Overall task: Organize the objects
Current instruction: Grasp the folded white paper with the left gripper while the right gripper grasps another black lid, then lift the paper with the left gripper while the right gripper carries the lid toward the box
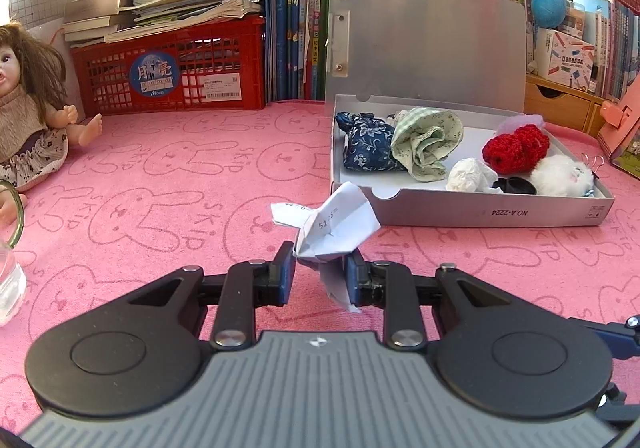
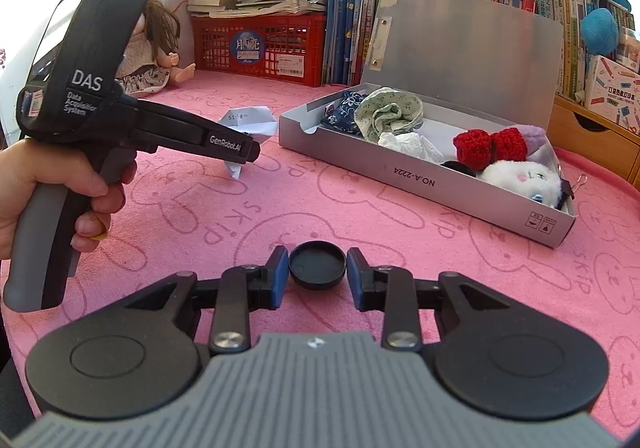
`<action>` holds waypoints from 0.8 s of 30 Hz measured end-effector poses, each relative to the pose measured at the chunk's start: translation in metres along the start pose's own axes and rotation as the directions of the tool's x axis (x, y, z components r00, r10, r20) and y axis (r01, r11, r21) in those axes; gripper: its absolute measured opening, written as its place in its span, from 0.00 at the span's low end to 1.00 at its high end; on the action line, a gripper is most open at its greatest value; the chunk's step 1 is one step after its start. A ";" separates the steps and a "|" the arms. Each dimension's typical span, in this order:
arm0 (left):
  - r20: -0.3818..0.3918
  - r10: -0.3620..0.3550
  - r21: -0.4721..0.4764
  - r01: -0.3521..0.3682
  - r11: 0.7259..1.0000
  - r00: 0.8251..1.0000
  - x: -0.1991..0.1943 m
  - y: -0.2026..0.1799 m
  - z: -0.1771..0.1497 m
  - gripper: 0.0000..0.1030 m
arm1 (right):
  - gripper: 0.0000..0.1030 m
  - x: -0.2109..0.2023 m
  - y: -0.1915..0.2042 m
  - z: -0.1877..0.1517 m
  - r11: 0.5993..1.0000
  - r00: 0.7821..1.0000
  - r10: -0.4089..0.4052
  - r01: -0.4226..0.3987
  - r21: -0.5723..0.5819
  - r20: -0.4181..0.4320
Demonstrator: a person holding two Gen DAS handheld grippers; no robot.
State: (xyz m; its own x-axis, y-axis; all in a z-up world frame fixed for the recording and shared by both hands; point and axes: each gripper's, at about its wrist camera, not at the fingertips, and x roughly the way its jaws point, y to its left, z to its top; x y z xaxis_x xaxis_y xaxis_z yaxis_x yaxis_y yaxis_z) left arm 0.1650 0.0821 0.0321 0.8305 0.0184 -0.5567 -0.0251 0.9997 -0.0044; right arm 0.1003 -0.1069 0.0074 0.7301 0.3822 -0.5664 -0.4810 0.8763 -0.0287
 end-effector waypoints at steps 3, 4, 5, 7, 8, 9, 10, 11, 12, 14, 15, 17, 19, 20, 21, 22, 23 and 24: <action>0.008 -0.027 0.023 0.027 0.999 1.000 -0.010 -0.005 -0.002 0.29 | 0.35 -0.004 -0.007 0.000 0.999 1.000 -0.019 0.019 0.028 0.006; 0.010 -0.034 0.030 0.034 0.999 0.999 -0.013 -0.007 -0.003 0.29 | 0.35 -0.005 -0.009 -0.001 0.999 1.000 -0.026 0.026 0.035 0.007; 0.011 -0.044 0.037 0.044 0.998 0.999 -0.016 -0.008 -0.004 0.29 | 0.35 -0.007 -0.011 -0.001 0.999 0.999 -0.033 0.033 0.043 0.008; 0.009 -0.064 0.044 0.064 0.997 0.998 -0.022 -0.011 -0.006 0.29 | 0.35 -0.009 -0.016 -0.001 0.997 0.999 -0.046 0.045 0.059 0.009; 0.007 -0.075 0.047 0.075 0.996 0.997 -0.024 -0.012 -0.008 0.29 | 0.35 -0.010 -0.018 -0.001 0.997 0.999 -0.053 0.052 0.065 0.011; 0.004 -0.087 0.054 0.087 0.995 0.996 -0.027 -0.013 -0.009 0.30 | 0.35 -0.011 -0.020 -0.002 0.996 0.998 -0.061 0.060 0.071 0.013; 0.003 -0.096 0.061 0.095 0.994 0.995 -0.029 -0.015 -0.011 0.30 | 0.35 -0.012 -0.022 -0.002 0.995 0.997 -0.069 0.068 0.078 0.015; 0.004 -0.102 0.072 0.102 0.992 0.995 -0.032 -0.016 -0.013 0.30 | 0.35 -0.014 -0.025 -0.002 0.994 0.997 -0.075 0.073 0.085 0.017; 0.005 -0.108 0.083 0.107 0.991 0.994 -0.036 -0.018 -0.015 0.30 | 0.35 -0.015 -0.027 -0.003 0.993 0.997 -0.080 0.078 0.092 0.018; 0.007 -0.120 0.097 0.119 0.988 0.993 -0.041 -0.020 -0.019 0.30 | 0.35 -0.017 -0.031 -0.004 0.991 0.996 -0.088 0.086 0.106 0.016; 0.000 -0.133 0.099 0.133 0.986 0.991 -0.044 -0.020 -0.021 0.30 | 0.35 -0.017 -0.032 -0.005 0.990 0.996 -0.092 0.089 0.111 0.015; -0.020 -0.167 0.103 0.168 0.980 0.986 -0.049 -0.021 -0.024 0.30 | 0.35 -0.018 -0.035 -0.008 0.988 0.995 -0.100 0.099 0.118 0.010; -0.044 -0.210 0.129 0.214 0.968 0.977 -0.056 -0.025 -0.029 0.30 | 0.35 -0.020 -0.036 -0.011 0.987 0.994 -0.106 0.105 0.122 0.007; -0.055 -0.229 0.147 0.235 0.961 0.972 -0.059 -0.027 -0.033 0.30 | 0.35 -0.021 -0.036 -0.012 0.987 0.994 -0.109 0.107 0.124 0.005; -0.066 -0.248 0.162 0.255 0.953 0.967 -0.062 -0.030 -0.035 0.30 | 0.35 -0.022 -0.037 -0.013 0.986 0.994 -0.113 0.111 0.126 0.004; -0.083 -0.274 0.181 0.284 0.942 0.958 -0.065 -0.033 -0.039 0.30 | 0.35 -0.023 -0.038 -0.014 0.985 0.993 -0.118 0.117 0.129 0.003; -0.094 -0.291 0.193 0.304 0.933 0.952 -0.067 -0.035 -0.042 0.30 | 0.35 -0.024 -0.038 -0.015 0.984 0.992 -0.123 0.122 0.133 0.002; -0.107 -0.308 0.210 0.325 0.922 0.945 -0.070 -0.039 -0.045 0.30 | 0.35 -0.025 -0.039 -0.016 0.982 0.992 -0.126 0.125 0.138 0.000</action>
State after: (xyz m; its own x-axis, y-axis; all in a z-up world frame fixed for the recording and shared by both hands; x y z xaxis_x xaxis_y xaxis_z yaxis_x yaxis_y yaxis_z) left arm 0.0827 0.0415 0.0335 0.7331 -0.2928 -0.6138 0.3632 0.9317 -0.0106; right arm 0.0929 -0.1556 0.0092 0.7853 0.2684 -0.5579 -0.3139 0.9493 0.0149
